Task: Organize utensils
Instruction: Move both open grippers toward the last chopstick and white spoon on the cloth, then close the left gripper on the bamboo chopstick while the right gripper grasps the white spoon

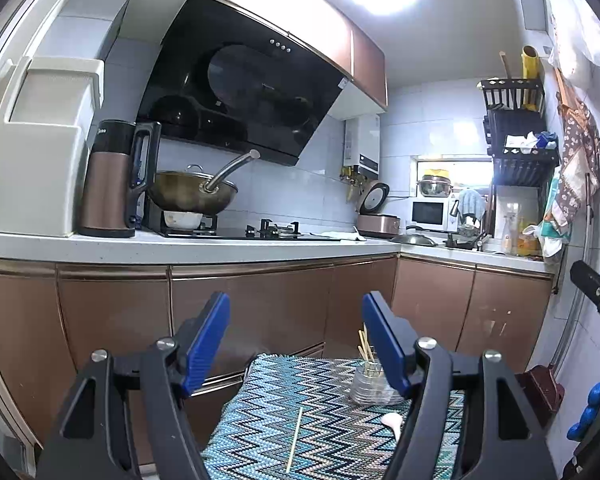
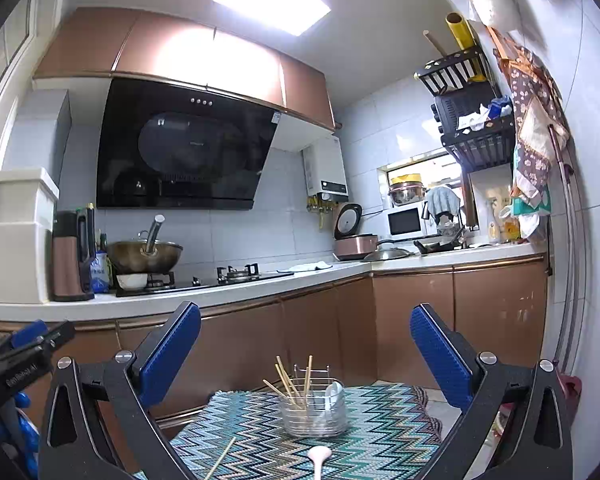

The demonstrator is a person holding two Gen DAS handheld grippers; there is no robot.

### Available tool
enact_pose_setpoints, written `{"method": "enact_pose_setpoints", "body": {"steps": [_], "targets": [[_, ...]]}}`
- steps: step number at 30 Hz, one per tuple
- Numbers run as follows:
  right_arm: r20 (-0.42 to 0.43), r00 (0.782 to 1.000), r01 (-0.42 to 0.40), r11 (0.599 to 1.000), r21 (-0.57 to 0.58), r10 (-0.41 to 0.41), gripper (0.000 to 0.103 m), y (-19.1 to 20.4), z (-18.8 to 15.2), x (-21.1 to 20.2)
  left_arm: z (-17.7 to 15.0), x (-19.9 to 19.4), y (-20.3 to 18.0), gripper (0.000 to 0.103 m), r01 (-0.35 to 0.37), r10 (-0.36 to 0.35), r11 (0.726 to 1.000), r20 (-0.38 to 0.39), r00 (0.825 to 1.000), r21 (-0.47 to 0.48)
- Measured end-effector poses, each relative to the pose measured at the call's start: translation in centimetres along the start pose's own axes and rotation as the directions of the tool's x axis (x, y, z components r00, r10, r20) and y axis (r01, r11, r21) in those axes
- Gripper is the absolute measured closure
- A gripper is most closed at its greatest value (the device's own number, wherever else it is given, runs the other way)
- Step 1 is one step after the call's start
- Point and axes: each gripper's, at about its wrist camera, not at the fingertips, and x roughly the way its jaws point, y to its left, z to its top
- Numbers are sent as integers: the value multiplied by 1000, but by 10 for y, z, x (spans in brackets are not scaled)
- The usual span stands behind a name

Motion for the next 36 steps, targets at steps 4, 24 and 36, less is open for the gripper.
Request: {"method": "enact_pose_setpoints", "body": {"steps": [4,24,36], "targets": [[12,1000,-17,1000,21,17,0,-7,0,1,1,0,3,34,-23,23,1000,8,1000,-2],[-379,920,-21,980,195,95,0,-75,-79,101,-70,117,19,31,-44,31,999,-346,938,-30],[-662,627,14,845,535,410,27,-117,-223,219,-167,240,15,31,19,-64,997,-655,753,-75]]}}
